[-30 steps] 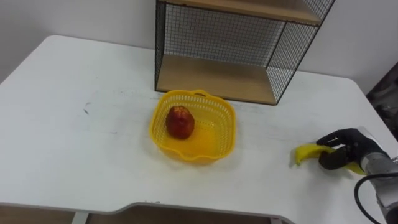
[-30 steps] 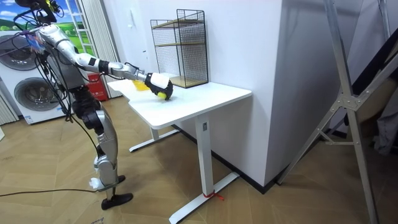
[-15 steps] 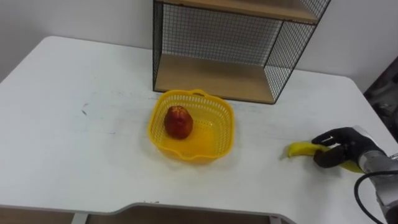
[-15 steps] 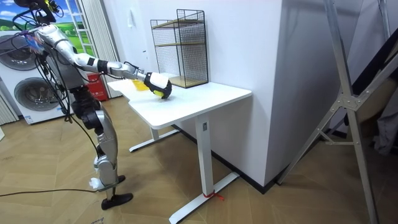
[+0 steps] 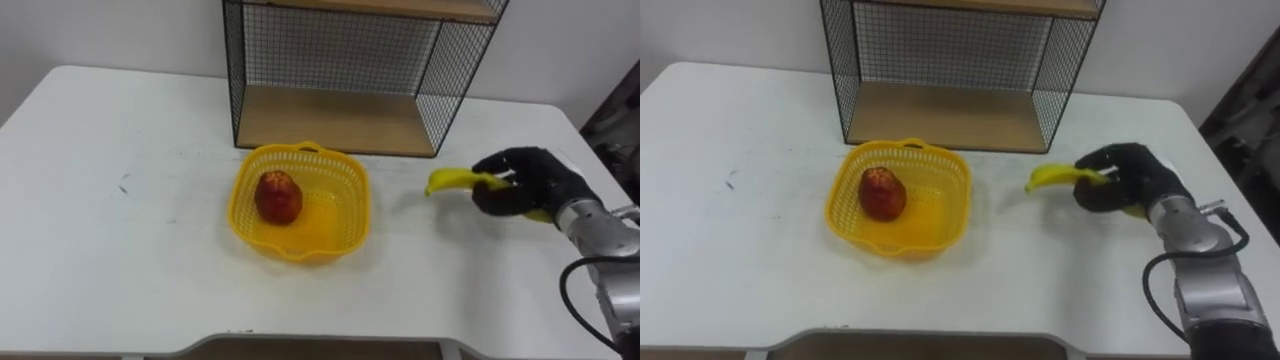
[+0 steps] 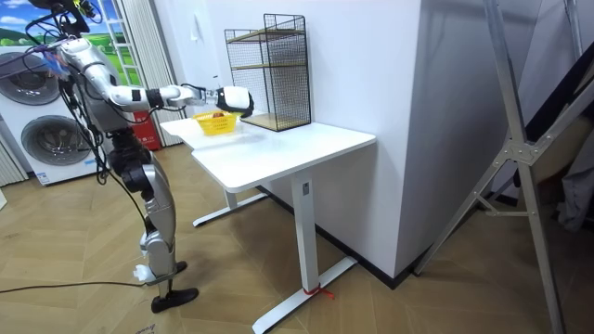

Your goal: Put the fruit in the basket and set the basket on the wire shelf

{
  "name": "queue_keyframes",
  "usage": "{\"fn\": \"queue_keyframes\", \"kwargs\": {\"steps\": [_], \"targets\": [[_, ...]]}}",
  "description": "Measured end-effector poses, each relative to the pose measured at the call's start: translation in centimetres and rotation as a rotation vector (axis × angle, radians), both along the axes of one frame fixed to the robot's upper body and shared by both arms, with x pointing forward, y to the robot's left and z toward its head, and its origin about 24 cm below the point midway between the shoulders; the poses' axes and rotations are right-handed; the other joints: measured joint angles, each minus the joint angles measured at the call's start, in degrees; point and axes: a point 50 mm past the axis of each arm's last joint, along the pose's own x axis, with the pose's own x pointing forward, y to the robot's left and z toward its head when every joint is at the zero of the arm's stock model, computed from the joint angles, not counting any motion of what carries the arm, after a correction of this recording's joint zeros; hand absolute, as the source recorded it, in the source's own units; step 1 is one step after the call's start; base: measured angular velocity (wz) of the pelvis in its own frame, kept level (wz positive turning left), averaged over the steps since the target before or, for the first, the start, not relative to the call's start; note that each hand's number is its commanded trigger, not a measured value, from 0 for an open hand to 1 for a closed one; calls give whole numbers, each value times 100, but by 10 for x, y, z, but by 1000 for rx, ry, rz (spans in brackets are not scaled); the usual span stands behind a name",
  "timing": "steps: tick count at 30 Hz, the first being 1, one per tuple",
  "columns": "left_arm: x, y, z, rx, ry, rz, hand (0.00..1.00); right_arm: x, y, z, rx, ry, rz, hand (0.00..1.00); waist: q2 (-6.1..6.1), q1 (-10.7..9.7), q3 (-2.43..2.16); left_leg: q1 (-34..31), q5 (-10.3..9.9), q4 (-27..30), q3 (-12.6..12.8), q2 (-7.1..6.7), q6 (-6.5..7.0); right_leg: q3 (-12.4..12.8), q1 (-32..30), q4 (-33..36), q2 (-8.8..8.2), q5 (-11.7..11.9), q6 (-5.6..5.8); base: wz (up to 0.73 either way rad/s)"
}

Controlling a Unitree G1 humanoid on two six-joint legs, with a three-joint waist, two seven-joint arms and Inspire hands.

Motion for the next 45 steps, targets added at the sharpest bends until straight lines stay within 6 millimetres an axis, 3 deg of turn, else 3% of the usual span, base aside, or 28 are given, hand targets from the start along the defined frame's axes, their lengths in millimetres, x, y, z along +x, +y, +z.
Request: {"fn": "queue_keyframes", "kwargs": {"steps": [5, 11, 20, 25, 29, 35, 40, 45], "targets": [[-6, 0, 0, 2, 17, -3, 0, -3, 14, 11, 154, -88, 25, 100, 28, 23, 26, 1, 0, -49, -21, -3, 0, -24, 26, -8, -2, 0, 1, 5], [-18, -4, -2, 11, 41, 6, 0, -3, 27, 9, 354, -116, 32, 100, 55, -36, 36, -2, 0, -81, -39, -6, 1, -10, 26, -7, 6, 0, 1, 0], [-23, -10, -4, 10, 59, 3, 0, -3, 35, 6, 467, -118, 47, 100, 28, -23, 10, -10, 1, -78, -64, -10, 2, -33, 21, -11, 2, 0, 1, 0], [-19, -13, -4, 4, 53, -12, 0, -2, 48, 8, 464, -110, 113, 100, 54, 10, 1, -13, 1, -39, -61, -5, 2, -66, 10, -12, 0, 0, 1, -1], [-14, -13, -4, 4, 35, -18, 0, -1, 65, 22, 450, -142, 231, 100, 82, 33, -14, -94, 1, 1, -67, 2, 2, -62, -70, 1, 0, 0, 1, -1], [-12, -14, -4, 0, 29, -25, 0, -2, 74, 34, 448, -175, 316, 100, 73, 58, -9, -108, 1, 0, -79, -3, 2, -78, -75, 2, -6, 0, 1, 0], [-9, -15, -5, -4, 23, -29, 0, -3, 88, 31, 434, -145, 379, 100, 41, 153, -13, -100, 1, -1, -89, 0, 2, -83, -75, 2, -2, 0, 1, 0], [-2, -13, -4, 0, 10, -44, 0, -6, 100, 25, 396, -100, 448, 100, -41, 239, 43, -106, 1, -11, -83, 0, 2, -86, -75, 1, -1, 0, 1, 0]]}}
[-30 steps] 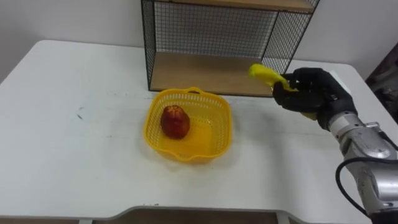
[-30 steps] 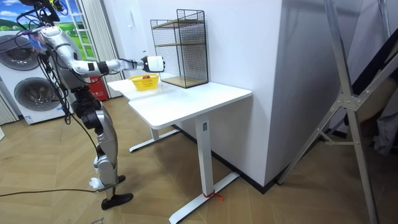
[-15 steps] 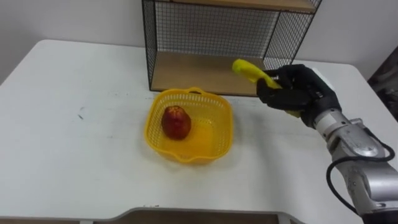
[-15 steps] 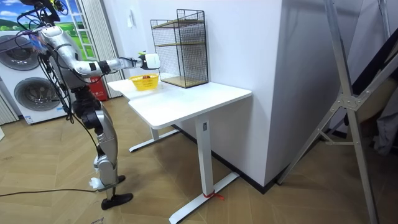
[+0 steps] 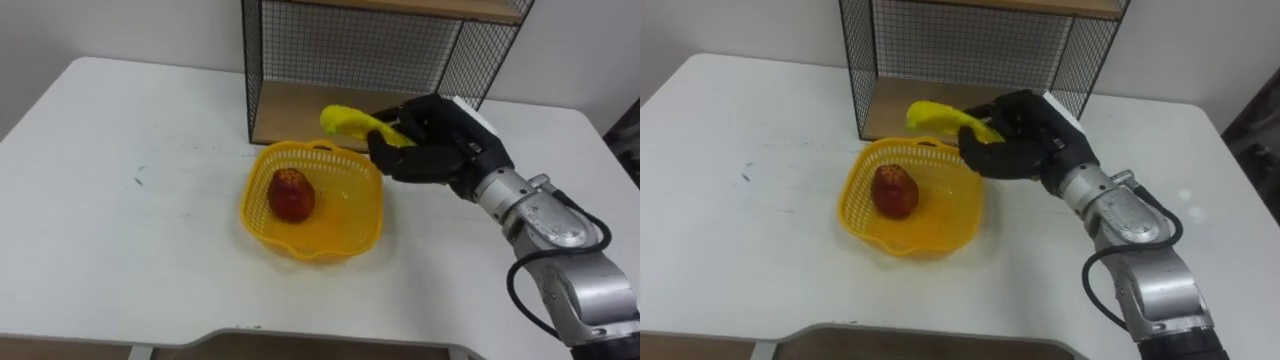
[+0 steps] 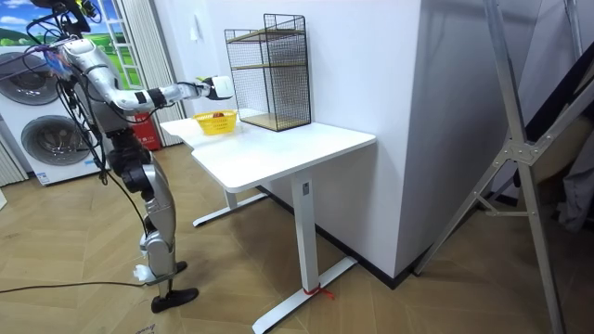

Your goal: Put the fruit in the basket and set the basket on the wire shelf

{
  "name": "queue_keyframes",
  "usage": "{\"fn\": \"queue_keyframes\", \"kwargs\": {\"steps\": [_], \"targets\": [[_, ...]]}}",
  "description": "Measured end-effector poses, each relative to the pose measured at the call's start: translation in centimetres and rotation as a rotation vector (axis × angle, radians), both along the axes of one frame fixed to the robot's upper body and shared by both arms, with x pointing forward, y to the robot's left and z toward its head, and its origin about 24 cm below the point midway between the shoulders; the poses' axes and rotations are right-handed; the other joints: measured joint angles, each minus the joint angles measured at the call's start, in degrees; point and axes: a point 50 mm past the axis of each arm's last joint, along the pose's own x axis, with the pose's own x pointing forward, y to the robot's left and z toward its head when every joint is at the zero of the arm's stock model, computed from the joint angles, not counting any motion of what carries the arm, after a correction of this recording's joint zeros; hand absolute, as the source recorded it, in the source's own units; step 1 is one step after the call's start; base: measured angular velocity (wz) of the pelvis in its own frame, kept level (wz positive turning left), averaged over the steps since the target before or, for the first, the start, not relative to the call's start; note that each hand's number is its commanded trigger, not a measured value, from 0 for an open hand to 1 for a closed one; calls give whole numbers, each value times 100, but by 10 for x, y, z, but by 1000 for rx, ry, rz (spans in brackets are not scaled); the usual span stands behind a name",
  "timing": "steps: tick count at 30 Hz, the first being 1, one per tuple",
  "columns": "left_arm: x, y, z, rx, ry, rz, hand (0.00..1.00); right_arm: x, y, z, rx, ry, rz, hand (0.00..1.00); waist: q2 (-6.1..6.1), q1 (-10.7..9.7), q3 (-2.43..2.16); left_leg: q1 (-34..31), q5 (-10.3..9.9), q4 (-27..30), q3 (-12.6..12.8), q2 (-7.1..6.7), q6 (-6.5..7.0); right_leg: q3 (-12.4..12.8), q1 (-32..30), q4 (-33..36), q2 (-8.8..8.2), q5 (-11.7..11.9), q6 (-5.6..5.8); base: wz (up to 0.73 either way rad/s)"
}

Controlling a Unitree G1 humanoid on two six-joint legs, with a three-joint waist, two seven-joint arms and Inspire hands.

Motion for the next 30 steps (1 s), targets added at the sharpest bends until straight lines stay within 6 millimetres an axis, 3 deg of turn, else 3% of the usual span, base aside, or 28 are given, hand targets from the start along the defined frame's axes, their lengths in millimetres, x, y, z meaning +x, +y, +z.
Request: {"fn": "queue_keyframes", "kwargs": {"steps": [2, 6, 10, 11, 13, 14, 30], "targets": [[1, 0, 0, 1, -2, -2, 0, -1, 2, -1, -8, 4, 18, 100, -40, 29, 21, -18, 0, -2, 3, -2, 0, -18, -4, 0, -2, 0, 0, 4], [2, 0, 0, -1, -2, -7, 0, -2, 7, -3, -38, 10, 50, 100, -91, 66, -6, -25, 0, 2, 0, 0, 0, -60, -6, -2, -6, 0, 0, 0], [6, 0, 0, 0, -14, -11, 0, -3, 11, -6, -85, 14, 86, 100, -80, 92, -1, -30, 0, 6, -1, 1, 0, -69, -5, -4, -8, 0, 0, 0], [7, 0, 0, 0, -16, -10, 0, -3, 11, -6, -96, 14, 93, 89, -75, 98, 2, -30, 0, 6, -5, 0, 0, -68, -5, -3, -7, 0, 0, 0], [8, 1, 1, -1, -18, -10, 0, -3, 11, -6, -113, 13, 98, 23, -68, 100, 6, -30, 0, 7, -6, 1, 0, -68, -5, -3, -6, 0, 0, 0], [8, 0, 1, -3, -18, -8, 0, -3, 11, -7, -122, 13, 102, 0, -62, 99, 10, -30, 0, 10, -6, 0, 0, -68, -4, -3, -6, 0, 0, 0], [-2, 2, -1, -2, 17, 8, 0, -10, 17, -21, -186, 71, 157, 0, -57, 102, 14, -32, 0, 16, -4, -2, 0, -80, 0, -5, -7, 0, 0, 0]]}}
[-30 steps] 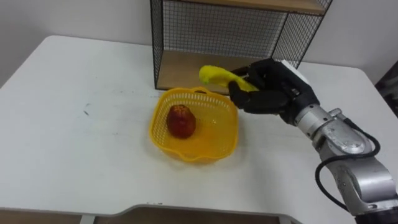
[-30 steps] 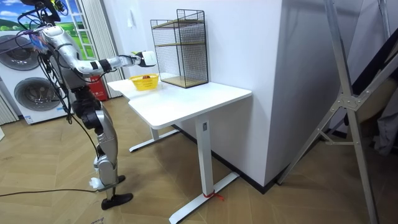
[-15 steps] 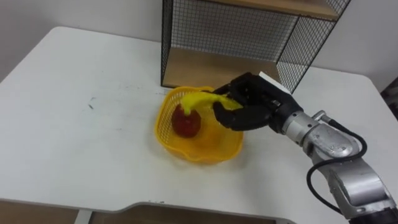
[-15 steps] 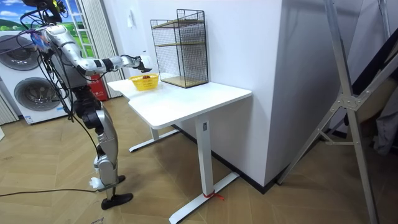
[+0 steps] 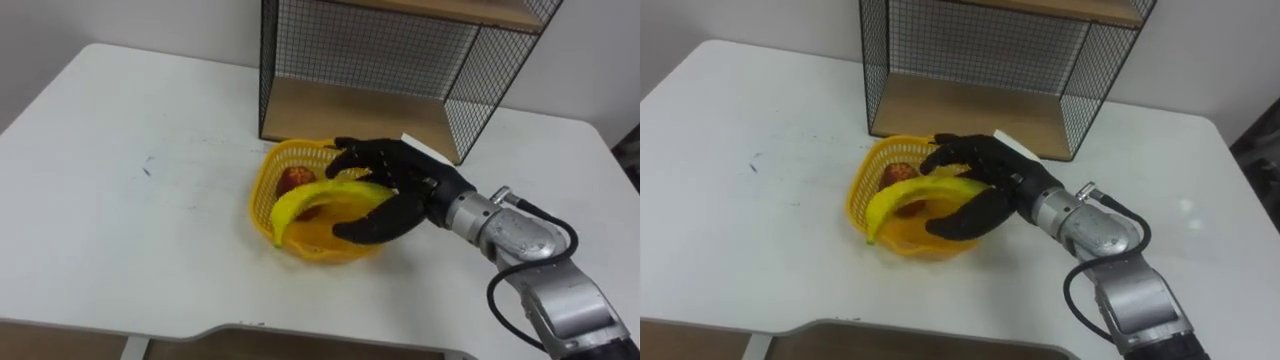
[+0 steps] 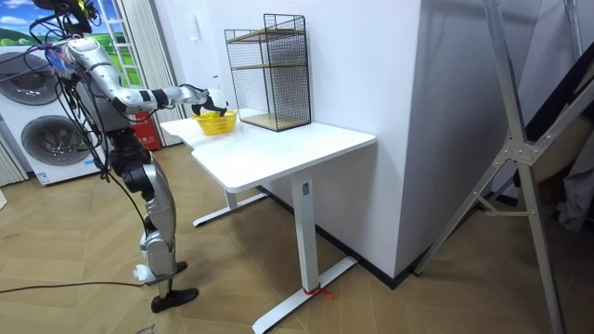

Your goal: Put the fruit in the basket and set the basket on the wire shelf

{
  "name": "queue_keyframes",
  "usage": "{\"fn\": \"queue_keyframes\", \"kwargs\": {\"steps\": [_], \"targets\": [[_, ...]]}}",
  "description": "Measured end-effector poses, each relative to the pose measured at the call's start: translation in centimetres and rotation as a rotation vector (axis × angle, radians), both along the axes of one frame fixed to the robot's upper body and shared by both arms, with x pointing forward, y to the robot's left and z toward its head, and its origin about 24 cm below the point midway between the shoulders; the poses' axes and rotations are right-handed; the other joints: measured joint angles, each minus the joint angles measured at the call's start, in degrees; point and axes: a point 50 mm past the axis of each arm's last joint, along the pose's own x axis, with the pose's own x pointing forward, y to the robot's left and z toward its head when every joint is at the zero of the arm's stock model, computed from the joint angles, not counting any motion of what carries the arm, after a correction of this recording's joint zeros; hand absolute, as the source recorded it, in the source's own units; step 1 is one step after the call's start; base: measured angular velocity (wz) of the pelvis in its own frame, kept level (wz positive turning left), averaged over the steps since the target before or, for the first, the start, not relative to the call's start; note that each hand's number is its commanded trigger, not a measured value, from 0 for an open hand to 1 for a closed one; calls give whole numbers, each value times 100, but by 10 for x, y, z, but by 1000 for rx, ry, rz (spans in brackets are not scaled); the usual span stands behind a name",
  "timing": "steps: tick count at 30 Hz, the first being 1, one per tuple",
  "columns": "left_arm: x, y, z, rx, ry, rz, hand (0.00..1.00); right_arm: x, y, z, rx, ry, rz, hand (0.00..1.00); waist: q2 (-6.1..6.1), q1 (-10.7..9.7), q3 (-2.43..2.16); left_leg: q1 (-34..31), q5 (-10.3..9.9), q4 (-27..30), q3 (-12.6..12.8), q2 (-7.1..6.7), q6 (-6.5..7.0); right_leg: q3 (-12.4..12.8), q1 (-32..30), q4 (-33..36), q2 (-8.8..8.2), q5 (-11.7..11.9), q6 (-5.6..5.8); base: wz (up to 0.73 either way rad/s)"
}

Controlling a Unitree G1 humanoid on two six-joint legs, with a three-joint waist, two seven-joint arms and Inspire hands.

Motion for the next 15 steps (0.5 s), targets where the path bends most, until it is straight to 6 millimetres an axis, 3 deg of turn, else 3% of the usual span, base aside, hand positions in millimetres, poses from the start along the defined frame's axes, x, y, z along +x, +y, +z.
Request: {"fn": "queue_keyframes", "kwargs": {"steps": [12, 15], "targets": [[-2, -3, -1, -11, -1, 22, 0, 1, -2, 2, 27, -7, -33, 0, 67, -73, -4, -39, 0, 20, -41, -12, 0, -23, 15, 1, -10, 0, 0, 1], [-8, -5, -2, -19, 3, 60, 0, 3, -6, 5, 57, -21, -72, 0, 155, -123, -46, -40, 0, 17, -58, -17, 0, -34, 11, 1, -14, 0, 0, 1]]}}
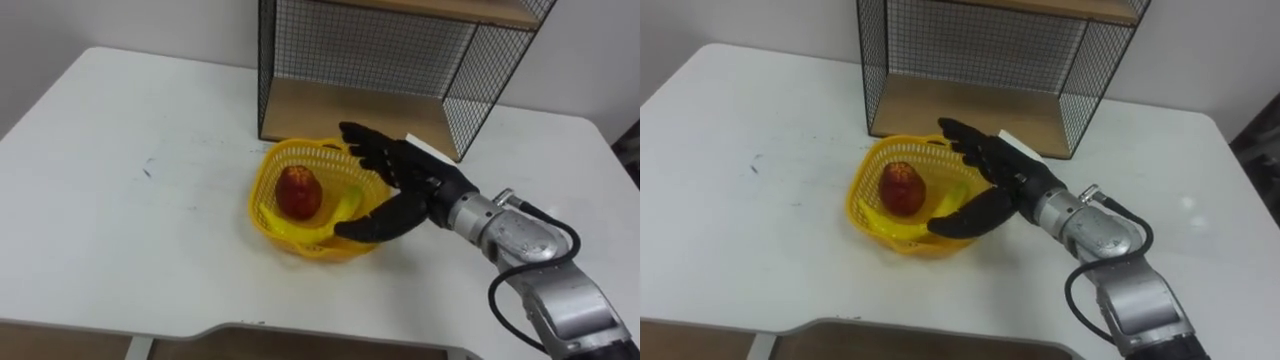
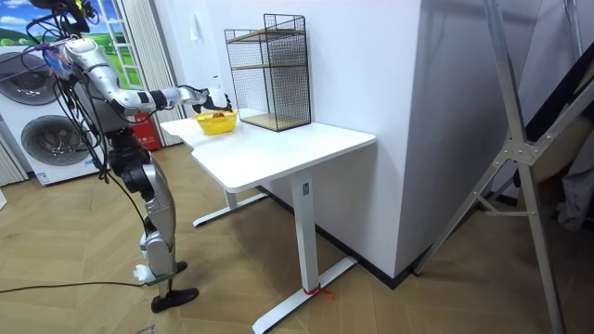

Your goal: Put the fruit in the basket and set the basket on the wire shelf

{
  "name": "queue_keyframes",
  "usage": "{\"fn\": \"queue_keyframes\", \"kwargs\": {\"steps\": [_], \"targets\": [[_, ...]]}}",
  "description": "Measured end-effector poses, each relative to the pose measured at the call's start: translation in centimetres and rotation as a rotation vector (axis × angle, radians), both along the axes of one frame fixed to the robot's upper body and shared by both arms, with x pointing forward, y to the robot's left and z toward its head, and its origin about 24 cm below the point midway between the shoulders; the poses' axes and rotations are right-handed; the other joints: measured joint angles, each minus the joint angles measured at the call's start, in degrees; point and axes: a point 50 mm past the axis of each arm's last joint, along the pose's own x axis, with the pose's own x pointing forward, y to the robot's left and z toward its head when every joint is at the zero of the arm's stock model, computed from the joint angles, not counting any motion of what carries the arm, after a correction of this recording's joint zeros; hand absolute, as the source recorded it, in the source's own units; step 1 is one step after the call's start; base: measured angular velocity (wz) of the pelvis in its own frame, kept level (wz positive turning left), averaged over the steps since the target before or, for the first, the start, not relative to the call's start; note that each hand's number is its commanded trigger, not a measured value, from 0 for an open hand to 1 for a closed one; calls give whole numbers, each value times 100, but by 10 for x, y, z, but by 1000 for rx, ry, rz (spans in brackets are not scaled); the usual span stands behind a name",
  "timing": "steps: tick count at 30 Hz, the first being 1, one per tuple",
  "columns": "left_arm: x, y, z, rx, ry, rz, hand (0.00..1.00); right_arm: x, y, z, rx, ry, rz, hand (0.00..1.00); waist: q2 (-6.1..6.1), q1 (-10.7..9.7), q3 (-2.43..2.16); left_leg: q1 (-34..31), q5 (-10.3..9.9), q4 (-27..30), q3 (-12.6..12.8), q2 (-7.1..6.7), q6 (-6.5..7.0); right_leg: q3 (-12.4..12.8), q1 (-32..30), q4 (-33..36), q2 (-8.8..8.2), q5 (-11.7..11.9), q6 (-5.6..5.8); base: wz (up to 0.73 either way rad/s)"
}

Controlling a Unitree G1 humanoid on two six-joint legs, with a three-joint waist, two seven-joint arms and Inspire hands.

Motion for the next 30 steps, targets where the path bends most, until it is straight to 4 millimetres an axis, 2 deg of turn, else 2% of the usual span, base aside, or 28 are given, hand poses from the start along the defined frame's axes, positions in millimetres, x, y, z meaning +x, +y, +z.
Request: {"fn": "queue_keyframes", "kwargs": {"steps": [1, 3, 5, 10, 11, 13, 15, 16, 18, 21, 22, 23, 26, 30], "targets": [[-2, -1, 0, -7, -3, 30, 0, 1, -3, 2, 28, -3, -18, 0, 26, -33, -13, 0, 1, 1, -16, -4, 1, -13, 5, 2, -4, 0, 0, 0], [-8, 0, 0, -5, -17, 117, 0, 2, -10, 5, 65, -11, -56, 0, 55, -22, -9, 2, 2, 1, -16, -2, 2, -16, 7, 1, -1, 0, 0, 0], [-13, 2, 0, -1, -68, 300, 0, -2, -24, 4, 132, -6, -128, 0, 84, -21, 7, 58, 3, 31, -16, 2, 2, 8, 60, -7, 2, 0, 0, 0], [-23, 15, 5, 49, -182, 703, 0, -15, -56, -7, 138, 6, -334, 0, 94, -120, 16, 60, 1, -13, -92, -14, 4, -20, 109, -64, -3, 3, 6, 3], [-20, 20, 8, 70, -225, 776, 0, -17, -63, -7, 137, 0, -381, 0, 98, -202, 19, 34, 1, -2, -113, -15, 4, -26, 108, -73, -3, 6, 11, 12], [-7, 30, 14, 103, -323, 849, 0, -22, -74, -9, 148, -5, -464, 0, 114, -229, 17, 24, 3, 10, -106, -13, 1, -31, 102, -77, 1, 7, 11, 7], [17, 46, 28, 162, -473, 878, 0, -32, -91, -13, 140, -7, -578, 0, 154, -251, 11, -5, 3, 43, -117, -10, 0, -40, 98, -78, -4, 8, 9, 0], [23, 49, 32, 179, -509, 878, 0, -34, -95, -13, 138, -9, -609, 0, 172, -261, 7, -6, 3, 44, -125, -10, 0, -46, 98, -78, -4, 8, 9, 0], [47, 61, 51, 243, -659, 882, 0, -45, -109, -18, 124, -4, -711, 0, 209, -344, -30, 2, 4, 29, -133, -7, 2, -40, 94, -72, -12, 9, 10, 0], [75, 70, 78, 297, -829, 865, 0, -53, -116, -21, 121, -2, -779, 0, 254, -371, -14, 11, 6, 26, -120, -9, 5, 8, 82, -69, -7, 9, 11, -7], [90, 72, 93, 317, -930, 855, 0, -55, -119, -21, 125, -8, -818, 0, 269, -395, -14, 19, 6, 9, -110, -9, 5, 28, 73, -66, -4, 9, 11, -10], [89, 73, 95, 366, -922, 839, 0, -55, -121, -20, 129, -31, -844, 0, 319, -444, 6, 50, 7, -15, -99, -6, 6, 30, 81, -60, -2, 9, 11, -8], [90, 70, 100, 404, -943, 870, 0, -61, -125, -21, 133, -50, -903, 0, 325, -507, 35, 42, 6, -12, -98, -11, 6, 28, 55, -60, 10, 10, 12, -1], [94, 73, 114, 480, -985, 854, 0, -63, -125, -22, 142, -69, -920, 0, 278, -472, 30, -105, 20, 90, -124, 5, -18, -6, -49, -75, 25, 24, -10, 9]]}}
